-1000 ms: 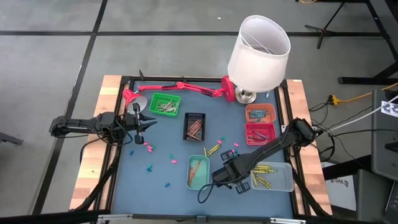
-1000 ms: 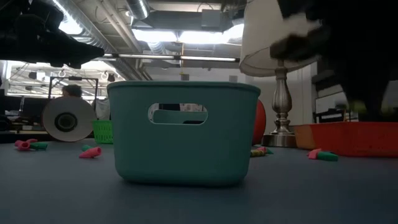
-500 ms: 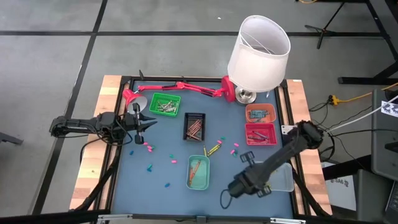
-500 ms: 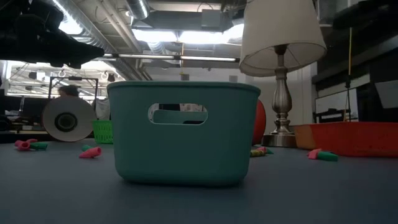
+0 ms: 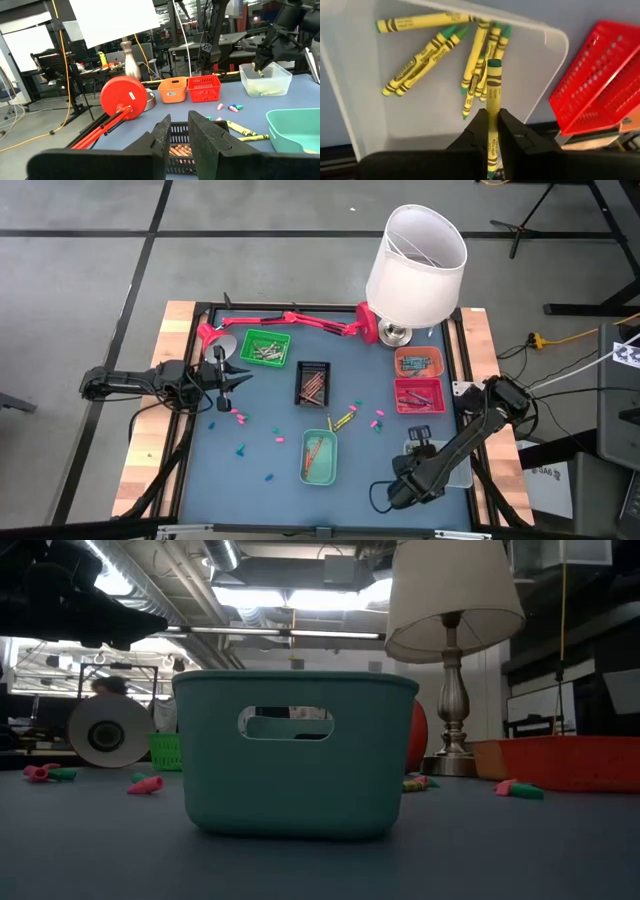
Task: Sort crayons
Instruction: Put the green crayon into the transparent bin
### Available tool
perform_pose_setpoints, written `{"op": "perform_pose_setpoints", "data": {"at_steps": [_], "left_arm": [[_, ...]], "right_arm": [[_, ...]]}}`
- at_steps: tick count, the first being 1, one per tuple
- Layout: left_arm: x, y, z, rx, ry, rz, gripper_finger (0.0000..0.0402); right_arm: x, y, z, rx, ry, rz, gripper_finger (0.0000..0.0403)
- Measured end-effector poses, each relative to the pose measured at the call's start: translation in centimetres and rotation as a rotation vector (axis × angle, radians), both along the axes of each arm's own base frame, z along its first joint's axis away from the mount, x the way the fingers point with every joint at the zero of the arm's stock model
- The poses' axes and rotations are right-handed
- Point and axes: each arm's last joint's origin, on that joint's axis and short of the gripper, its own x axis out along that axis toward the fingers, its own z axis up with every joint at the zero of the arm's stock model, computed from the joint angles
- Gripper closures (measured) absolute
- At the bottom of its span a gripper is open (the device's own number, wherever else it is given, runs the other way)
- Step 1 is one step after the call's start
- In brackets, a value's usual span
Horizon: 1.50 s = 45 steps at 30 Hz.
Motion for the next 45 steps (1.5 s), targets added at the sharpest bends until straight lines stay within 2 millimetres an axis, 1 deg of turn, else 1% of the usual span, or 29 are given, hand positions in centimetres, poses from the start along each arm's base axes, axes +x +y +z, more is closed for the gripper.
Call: {"op": "perform_pose_setpoints", "data": {"at_steps": [8,11,16,19,22,26,28,32,37,41,45], "left_arm": [[0.0,0.0,0.0,0.000,0.000,0.000,0.0349],[0.0,0.0,0.0,0.000,0.000,0.000,0.0349],[0.0,0.0,0.0,0.000,0.000,0.000,0.0349],[0.0,0.0,0.0,0.000,0.000,0.000,0.0349],[0.0,0.0,0.0,0.000,0.000,0.000,0.0349],[0.0,0.0,0.0,0.000,0.000,0.000,0.0349],[0.0,0.0,0.0,0.000,0.000,0.000,0.0349],[0.0,0.0,0.0,0.000,0.000,0.000,0.0349],[0.0,0.0,0.0,0.000,0.000,0.000,0.0349],[0.0,0.0,0.0,0.000,0.000,0.000,0.0349],[0.0,0.0,0.0,0.000,0.000,0.000,0.0349]], "right_arm": [[-0.1,0.0,-0.1,0.007,0.014,-0.029,0.0379],[-0.1,0.0,0.0,0.008,0.014,-0.029,0.0357],[-0.1,0.0,0.0,0.004,0.011,-0.027,0.0297],[0.0,0.0,0.0,0.003,0.009,-0.023,0.0269],[-0.1,0.0,0.0,0.001,0.012,-0.021,0.0256],[-0.2,-0.3,0.1,-0.021,0.035,-0.021,0.0254],[-0.3,-0.5,0.4,-0.025,0.037,0.006,0.0254],[-0.7,-1.2,2.3,-0.012,-0.048,0.080,0.0253],[-0.3,-3.1,5.3,0.013,-0.259,0.088,0.0253],[0.7,-4.9,7.4,0.057,-0.456,0.129,0.0253],[2.5,-6.2,8.7,0.118,-0.594,0.244,0.0253]]}}
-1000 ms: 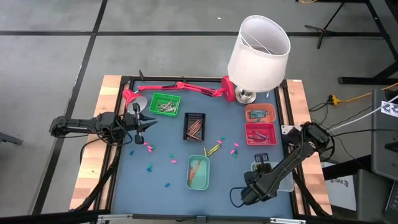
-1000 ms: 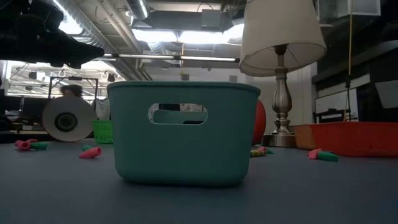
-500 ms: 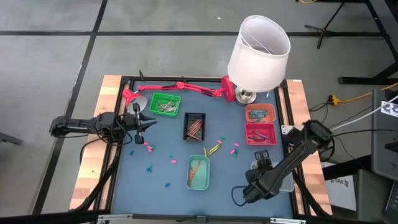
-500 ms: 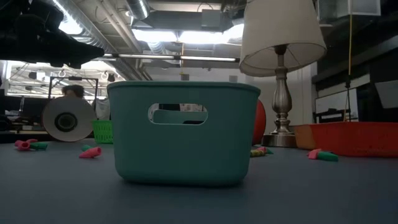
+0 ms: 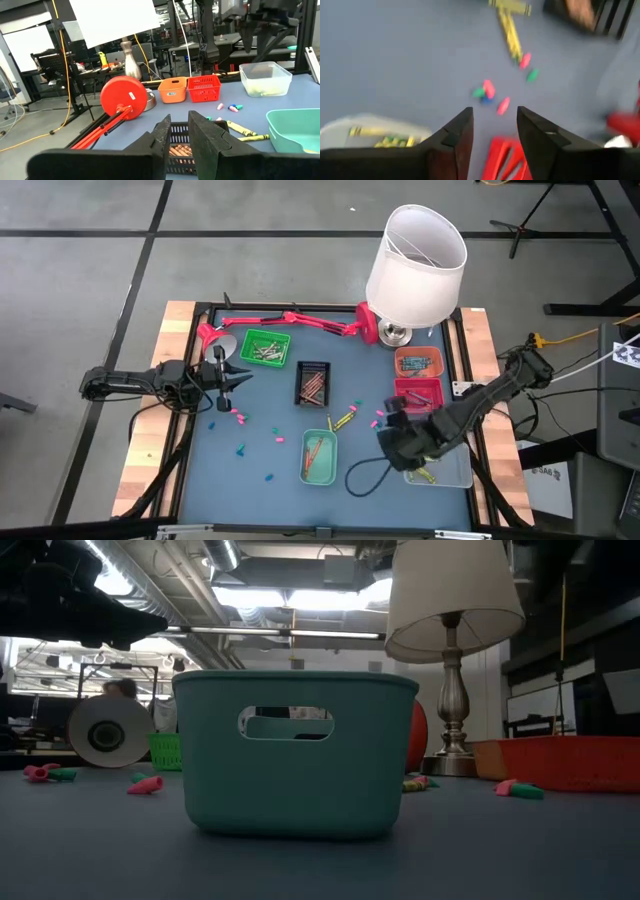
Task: Sort crayons
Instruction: Put the green crayon into the transparent bin
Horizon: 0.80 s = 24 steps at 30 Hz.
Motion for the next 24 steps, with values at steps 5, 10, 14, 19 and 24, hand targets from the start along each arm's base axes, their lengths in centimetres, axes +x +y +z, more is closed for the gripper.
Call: {"op": "perform_pose_setpoints", "data": {"at_steps": [5,10,14,19,24], "left_arm": [[0.0,0.0,0.0,0.000,0.000,0.000,0.0349],[0.0,0.0,0.0,0.000,0.000,0.000,0.0349],[0.0,0.0,0.0,0.000,0.000,0.000,0.0349],[0.0,0.0,0.0,0.000,0.000,0.000,0.0349],[0.0,0.0,0.0,0.000,0.000,0.000,0.0349]], "right_arm": [[2.8,-1.6,-0.6,0.030,-0.110,0.117,0.0253],[4.8,-3.9,-3.9,0.164,-0.132,0.227,0.0253],[5.3,-6.3,-6.7,0.231,-0.133,0.217,0.0253],[5.7,-9.0,-8.8,0.234,-0.189,0.138,0.0253],[6.1,-10.6,-9.9,0.283,-0.257,0.112,0.0253]]}}
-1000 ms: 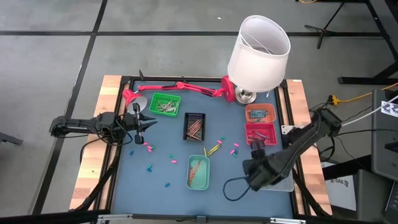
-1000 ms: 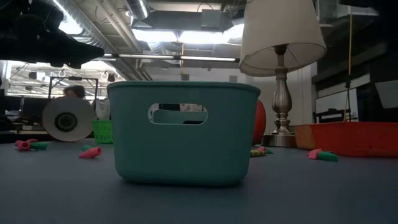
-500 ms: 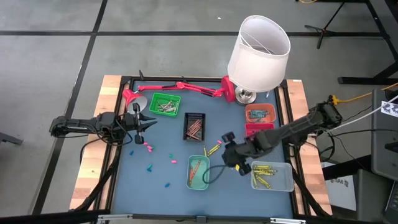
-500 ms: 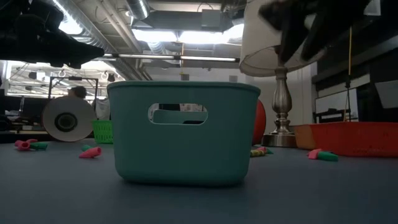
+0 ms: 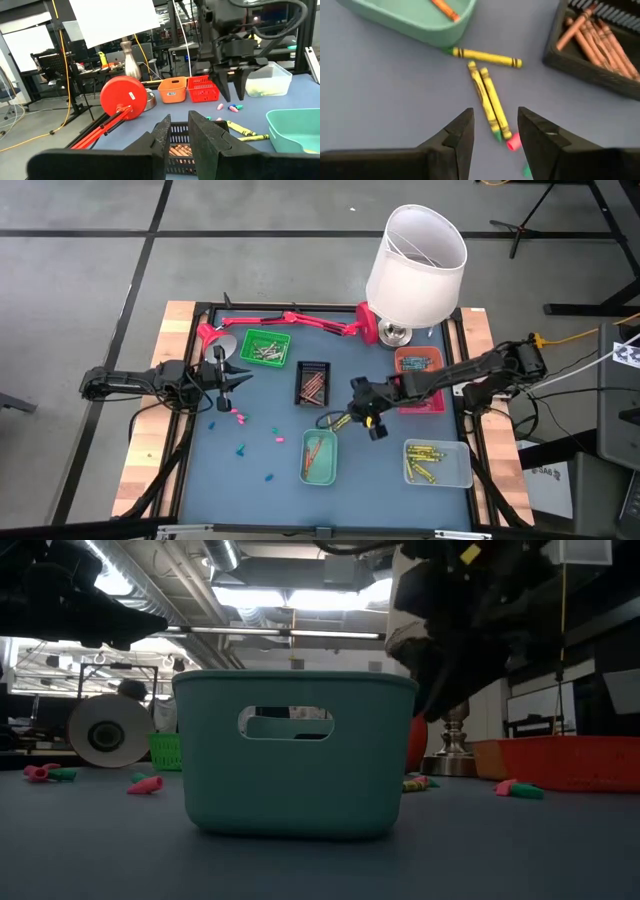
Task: Sort crayons
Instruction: Put the green crayon into the transparent bin
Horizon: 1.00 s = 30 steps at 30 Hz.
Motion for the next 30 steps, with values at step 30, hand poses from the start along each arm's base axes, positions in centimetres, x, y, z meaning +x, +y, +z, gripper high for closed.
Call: {"op": "perform_pose_setpoints", "data": {"at_steps": [30], "left_arm": [[0.0,0.0,0.0,0.000,0.000,0.003,0.0349]], "right_arm": [[2.2,-0.3,-6.0,0.068,0.065,0.031,0.0253]]}}
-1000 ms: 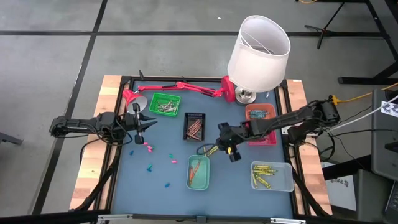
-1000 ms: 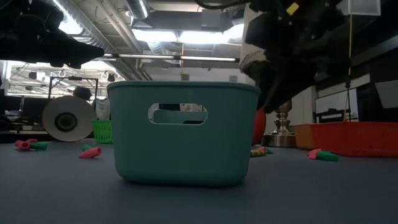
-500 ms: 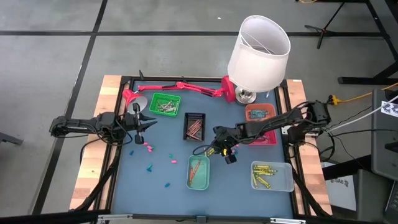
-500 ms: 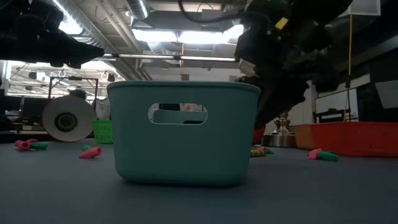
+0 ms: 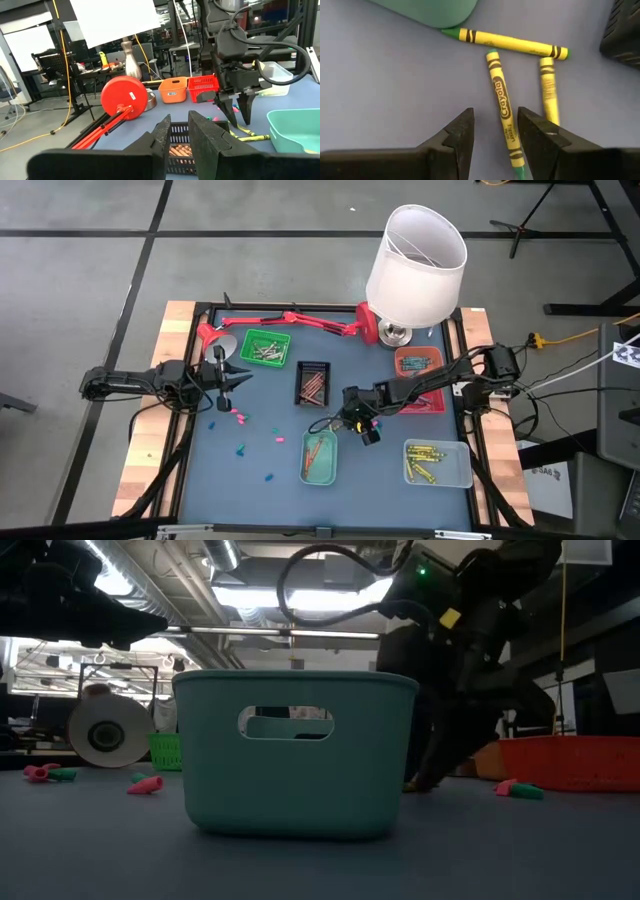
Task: Sort crayons
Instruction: Put the green crayon into the transparent bin
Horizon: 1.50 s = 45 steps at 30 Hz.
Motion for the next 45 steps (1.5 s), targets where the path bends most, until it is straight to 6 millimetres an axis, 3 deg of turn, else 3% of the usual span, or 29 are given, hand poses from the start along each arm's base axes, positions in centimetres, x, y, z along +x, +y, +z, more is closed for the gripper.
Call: {"op": "perform_pose_setpoints", "data": {"at_steps": [20,36,45], "left_arm": [[0.0,0.0,0.0,0.000,0.000,0.000,0.0349],[0.0,0.0,0.0,0.000,0.000,0.000,0.0349],[0.0,0.0,0.0,0.000,0.000,0.001,0.0349]], "right_arm": [[-0.7,0.0,-0.2,0.026,0.093,0.005,0.0254],[-0.9,0.0,-0.3,0.025,0.106,0.002,0.0386],[-1.6,-0.1,0.6,0.014,0.122,-0.002,0.0375]]}}
